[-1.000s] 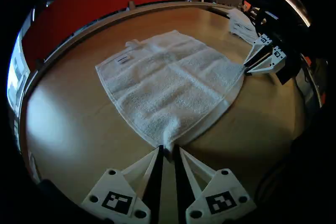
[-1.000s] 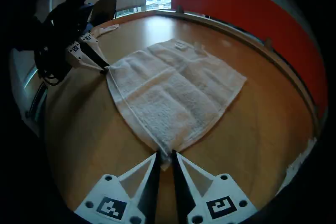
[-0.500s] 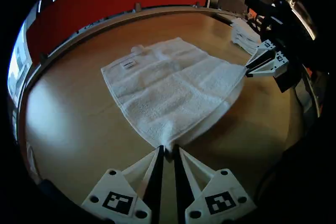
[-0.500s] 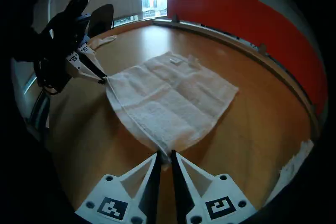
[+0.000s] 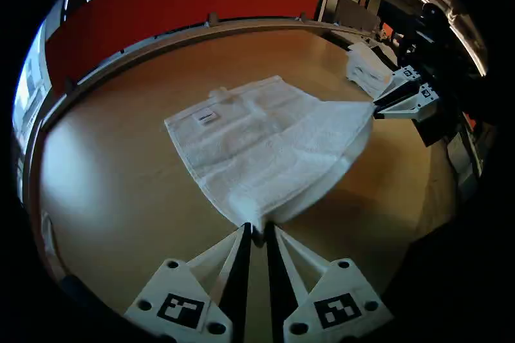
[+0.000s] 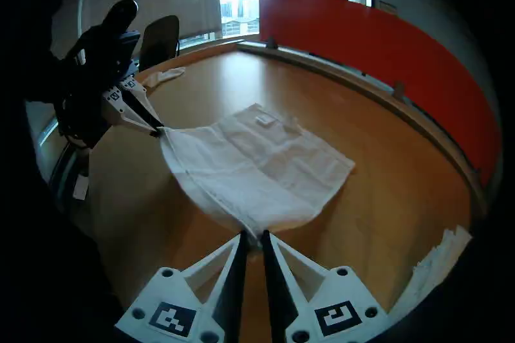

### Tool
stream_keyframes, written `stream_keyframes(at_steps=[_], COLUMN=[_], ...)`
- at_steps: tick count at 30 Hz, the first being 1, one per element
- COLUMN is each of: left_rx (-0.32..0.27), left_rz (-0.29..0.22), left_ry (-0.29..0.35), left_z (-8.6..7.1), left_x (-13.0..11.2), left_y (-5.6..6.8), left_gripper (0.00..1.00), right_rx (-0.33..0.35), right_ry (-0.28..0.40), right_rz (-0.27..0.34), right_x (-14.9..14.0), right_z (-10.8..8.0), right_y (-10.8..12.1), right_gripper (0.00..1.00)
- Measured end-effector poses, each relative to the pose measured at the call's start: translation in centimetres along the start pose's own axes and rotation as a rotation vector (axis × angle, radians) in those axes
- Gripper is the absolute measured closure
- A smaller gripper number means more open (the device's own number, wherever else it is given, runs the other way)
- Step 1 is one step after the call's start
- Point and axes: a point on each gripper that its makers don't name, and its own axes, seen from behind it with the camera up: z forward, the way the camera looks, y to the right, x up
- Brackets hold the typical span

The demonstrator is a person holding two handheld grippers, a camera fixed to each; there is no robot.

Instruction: Fold towel

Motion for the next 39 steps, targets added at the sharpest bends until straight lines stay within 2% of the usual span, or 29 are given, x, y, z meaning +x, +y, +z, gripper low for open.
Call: stream_keyframes(at_steps=[21, 29, 39], left_rx=[-0.047, -0.043, -0.045], left_rz=[-0.020, -0.020, -0.030], left_ry=[0.019, 0.022, 0.029], left_z=[-4.4, -5.7, -6.2], left_x=[2.3, 2.6, 2.8], left_y=[2.8, 2.8, 2.7], left_gripper=[0.83, 0.83, 0.83], right_rx=[0.017, 0.033, 0.046], right_ry=[0.024, 0.029, 0.021], right_rz=[0.020, 0.028, 0.022], right_x=[1.7, 2.2, 2.2], right_z=[-4.2, -5.4, -5.9], right_y=[-1.5, -2.3, -2.9], right_gripper=[0.83, 0.83, 0.83])
